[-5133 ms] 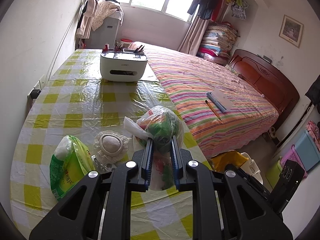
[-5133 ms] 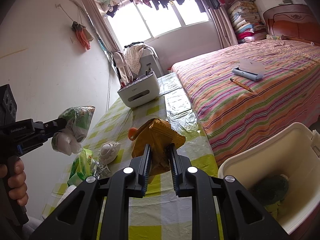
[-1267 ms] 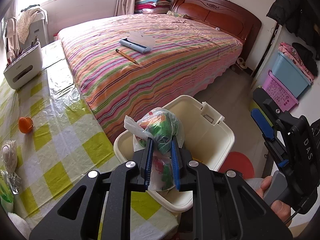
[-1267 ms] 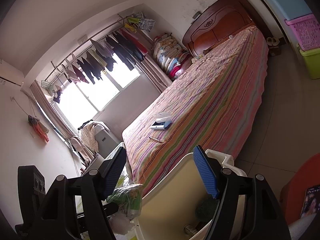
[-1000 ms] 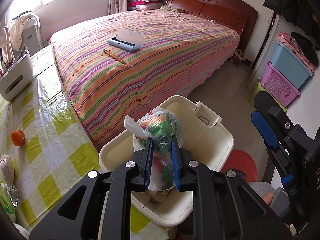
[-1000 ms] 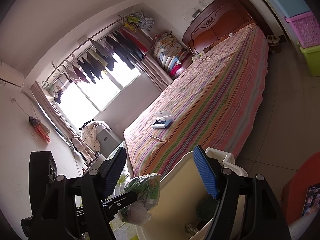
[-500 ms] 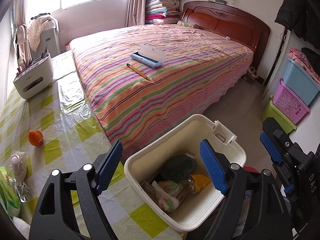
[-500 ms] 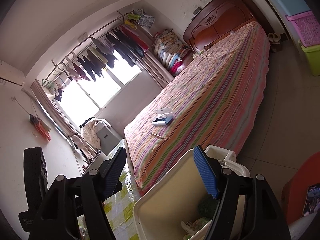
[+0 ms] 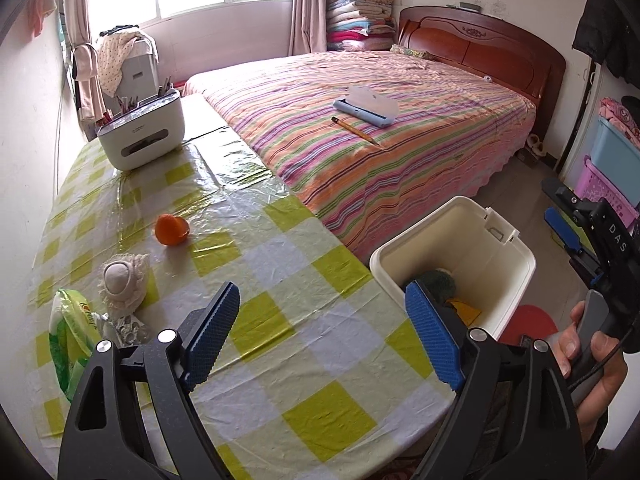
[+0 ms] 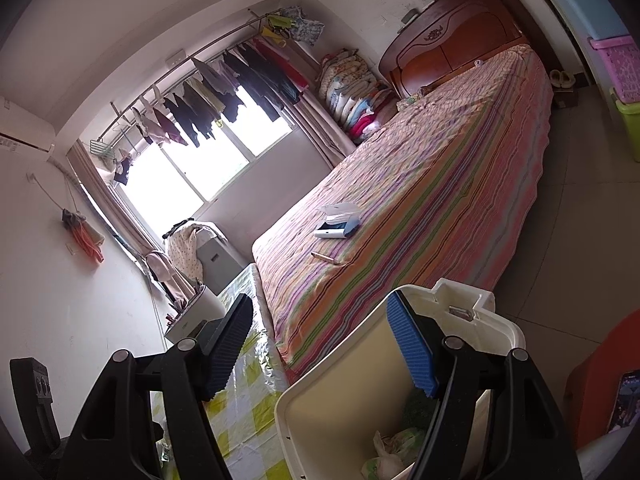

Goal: Collect trash
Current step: 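Move both open tools back over the table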

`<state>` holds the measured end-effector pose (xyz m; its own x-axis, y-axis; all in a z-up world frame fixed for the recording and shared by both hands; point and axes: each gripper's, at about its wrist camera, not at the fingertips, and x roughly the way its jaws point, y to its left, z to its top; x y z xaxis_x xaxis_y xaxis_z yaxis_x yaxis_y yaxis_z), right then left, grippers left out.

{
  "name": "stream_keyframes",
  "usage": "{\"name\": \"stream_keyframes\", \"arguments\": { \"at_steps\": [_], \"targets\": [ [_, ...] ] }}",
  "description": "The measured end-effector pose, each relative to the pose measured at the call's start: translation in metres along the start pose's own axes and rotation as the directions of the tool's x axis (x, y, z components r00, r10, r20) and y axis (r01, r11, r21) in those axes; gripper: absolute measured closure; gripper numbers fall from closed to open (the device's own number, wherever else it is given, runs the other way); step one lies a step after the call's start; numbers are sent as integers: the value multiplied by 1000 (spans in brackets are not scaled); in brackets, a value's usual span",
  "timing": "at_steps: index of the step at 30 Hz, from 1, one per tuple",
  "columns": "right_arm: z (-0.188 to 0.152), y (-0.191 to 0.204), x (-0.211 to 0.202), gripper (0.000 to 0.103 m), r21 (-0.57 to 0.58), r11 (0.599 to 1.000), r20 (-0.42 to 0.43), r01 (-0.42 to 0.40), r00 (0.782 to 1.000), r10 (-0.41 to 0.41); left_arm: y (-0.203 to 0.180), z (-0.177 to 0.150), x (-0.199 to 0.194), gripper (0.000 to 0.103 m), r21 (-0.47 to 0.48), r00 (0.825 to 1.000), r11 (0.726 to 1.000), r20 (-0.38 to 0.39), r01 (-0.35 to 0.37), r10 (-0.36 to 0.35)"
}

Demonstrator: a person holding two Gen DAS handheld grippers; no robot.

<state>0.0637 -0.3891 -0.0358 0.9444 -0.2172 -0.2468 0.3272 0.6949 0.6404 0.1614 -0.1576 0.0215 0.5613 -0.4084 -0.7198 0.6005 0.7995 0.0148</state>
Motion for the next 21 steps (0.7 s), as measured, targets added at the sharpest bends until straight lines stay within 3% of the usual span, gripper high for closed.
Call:
{"name": "stream_keyframes", "arguments": {
  "at_steps": [9, 13, 17, 21],
  "targets": [
    [-11, 27, 11, 35, -63, 998, -47, -30, 999, 27, 66, -26, -34, 19, -63, 994, 992, -6, -109, 109],
    [-16, 38, 16, 35, -86, 995, -69, -42, 997, 36, 99, -35, -44, 19, -159, 991, 979, 10, -130, 133],
    [-21, 46, 20, 35, -100, 993, -88, -56, 995, 48, 131, -46, -53, 19, -301, 991, 945, 6, -125, 133],
    [-26, 55, 26, 35, -116, 991, -110, -70, 992, 58, 147, -55, -60, 18, -345, 989, 929, 10, -135, 148]
  ]
}}
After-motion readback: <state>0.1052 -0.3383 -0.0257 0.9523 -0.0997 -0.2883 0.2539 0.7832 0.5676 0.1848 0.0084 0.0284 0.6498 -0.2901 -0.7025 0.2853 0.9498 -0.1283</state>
